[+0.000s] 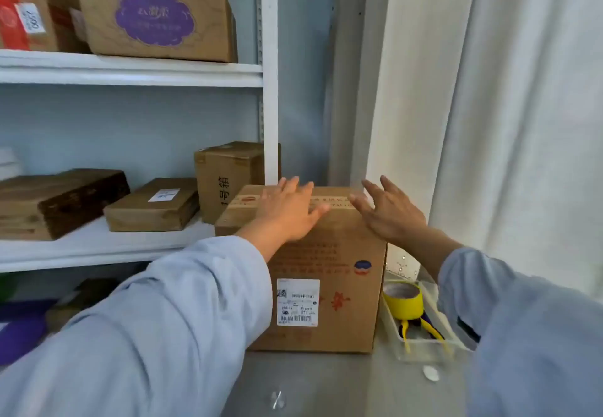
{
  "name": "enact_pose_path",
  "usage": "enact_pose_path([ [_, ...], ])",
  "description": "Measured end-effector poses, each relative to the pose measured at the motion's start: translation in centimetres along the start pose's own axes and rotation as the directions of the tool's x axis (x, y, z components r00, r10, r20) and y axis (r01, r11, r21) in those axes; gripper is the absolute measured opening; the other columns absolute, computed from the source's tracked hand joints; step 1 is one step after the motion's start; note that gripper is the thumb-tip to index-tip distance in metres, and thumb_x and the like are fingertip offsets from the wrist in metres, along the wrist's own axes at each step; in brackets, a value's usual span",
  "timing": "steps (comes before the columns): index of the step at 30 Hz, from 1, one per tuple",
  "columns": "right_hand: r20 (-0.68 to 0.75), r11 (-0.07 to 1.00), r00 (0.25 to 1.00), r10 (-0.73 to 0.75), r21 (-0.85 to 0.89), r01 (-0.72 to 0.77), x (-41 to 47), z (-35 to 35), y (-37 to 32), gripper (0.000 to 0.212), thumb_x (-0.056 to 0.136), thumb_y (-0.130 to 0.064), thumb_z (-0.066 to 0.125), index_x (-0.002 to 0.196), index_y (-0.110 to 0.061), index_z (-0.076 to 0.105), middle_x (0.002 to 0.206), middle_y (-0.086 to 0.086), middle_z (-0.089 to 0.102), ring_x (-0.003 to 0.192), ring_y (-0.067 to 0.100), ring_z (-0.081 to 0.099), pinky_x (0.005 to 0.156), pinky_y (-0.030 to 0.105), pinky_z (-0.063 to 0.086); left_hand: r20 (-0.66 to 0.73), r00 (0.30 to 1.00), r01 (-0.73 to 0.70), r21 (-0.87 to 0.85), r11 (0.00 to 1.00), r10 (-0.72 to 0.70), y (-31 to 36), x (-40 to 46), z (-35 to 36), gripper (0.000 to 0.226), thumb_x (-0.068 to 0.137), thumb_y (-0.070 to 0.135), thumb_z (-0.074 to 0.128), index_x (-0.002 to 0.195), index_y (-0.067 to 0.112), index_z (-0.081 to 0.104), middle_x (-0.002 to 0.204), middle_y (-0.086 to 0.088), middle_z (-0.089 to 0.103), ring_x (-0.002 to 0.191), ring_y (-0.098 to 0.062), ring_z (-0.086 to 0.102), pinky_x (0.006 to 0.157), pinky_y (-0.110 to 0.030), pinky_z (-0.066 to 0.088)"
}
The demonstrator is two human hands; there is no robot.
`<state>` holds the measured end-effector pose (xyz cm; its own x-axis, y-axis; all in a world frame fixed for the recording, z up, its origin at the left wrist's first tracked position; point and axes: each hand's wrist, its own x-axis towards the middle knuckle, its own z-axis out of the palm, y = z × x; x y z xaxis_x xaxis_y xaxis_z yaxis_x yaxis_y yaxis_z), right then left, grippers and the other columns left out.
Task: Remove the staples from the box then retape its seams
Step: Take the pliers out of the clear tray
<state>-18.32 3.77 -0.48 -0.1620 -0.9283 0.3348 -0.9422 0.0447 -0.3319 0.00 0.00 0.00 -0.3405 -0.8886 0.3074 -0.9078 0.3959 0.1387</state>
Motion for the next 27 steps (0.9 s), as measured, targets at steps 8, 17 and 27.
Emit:
enact_pose_path([
  [8,0.077,0.992,0.993,-0.092,-0.078,0.098,-5.1,1.0,0.4,0.046,0.093,-0.017,0.053,0.138,-0.019,0.044,0.140,0.009,0.049,0.123,0.029,0.051,0.098,0.035,0.043,0.122,0.982,-0.151,0.030,0.988,0.146,0.9,-4.5,0.9,0.052,0.096,0.050,0.039,0.141,0.024,0.038,0.145,-0.001,0.041,0.132,-0.023,0.040,0.108,-0.048,0.035],
  [17,-0.121,0.978,0.973,-0.197,0.050,0.205,-7.5,-0.3,-2.1,0.032,0.086,-0.050,0.061,0.094,-0.022,0.074,0.087,-0.003,0.071,0.085,0.015,0.065,0.070,0.026,0.047,-0.038,0.998,-0.052,-0.086,0.995,0.049,1.8,-6.1,0.9,0.047,0.096,0.055,0.031,0.130,0.027,0.049,0.131,-0.002,0.046,0.112,-0.022,0.053,0.087,-0.038,0.048],
  [27,-0.017,0.988,0.988,0.151,-0.032,-0.151,-6.0,-0.9,4.6,0.025,0.095,-0.026,0.045,0.106,-0.018,0.067,0.105,0.007,0.067,0.090,0.028,0.060,0.072,0.030,0.044,0.071,0.994,-0.075,-0.150,0.986,0.086,4.2,-4.7,1.8,0.042,0.097,0.047,0.031,0.135,0.033,0.045,0.141,0.001,0.044,0.127,-0.023,0.043,0.105,-0.055,0.033],
])
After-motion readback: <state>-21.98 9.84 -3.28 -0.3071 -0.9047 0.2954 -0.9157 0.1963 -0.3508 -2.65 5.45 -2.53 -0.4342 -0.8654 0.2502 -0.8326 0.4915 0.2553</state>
